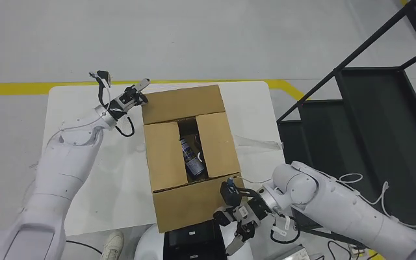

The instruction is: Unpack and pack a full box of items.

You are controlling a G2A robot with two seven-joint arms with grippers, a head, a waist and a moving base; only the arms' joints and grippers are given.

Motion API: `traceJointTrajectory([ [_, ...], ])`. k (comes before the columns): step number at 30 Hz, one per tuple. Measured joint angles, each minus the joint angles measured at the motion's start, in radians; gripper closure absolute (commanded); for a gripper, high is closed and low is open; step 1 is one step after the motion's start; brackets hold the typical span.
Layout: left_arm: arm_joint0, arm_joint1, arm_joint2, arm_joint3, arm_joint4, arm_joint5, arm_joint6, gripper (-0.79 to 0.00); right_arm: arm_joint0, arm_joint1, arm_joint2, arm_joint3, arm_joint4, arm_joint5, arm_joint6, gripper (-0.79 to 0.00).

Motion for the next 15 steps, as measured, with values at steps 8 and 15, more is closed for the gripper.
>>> traceJointTrajectory([
  [8,-0.065,-0.04,0.092,0.141,0.08,0.063,-0.035,-0.785,0.014,-0.003,-0.011,0.02,0.01,0.012,0.012,-0.785],
  [15,-0.091,-0.053,0.115,0.202,0.106,0.045,-0.102,-0.785,0.032,-0.017,-0.028,0.043,0.017,0.03,0.026,-0.785],
])
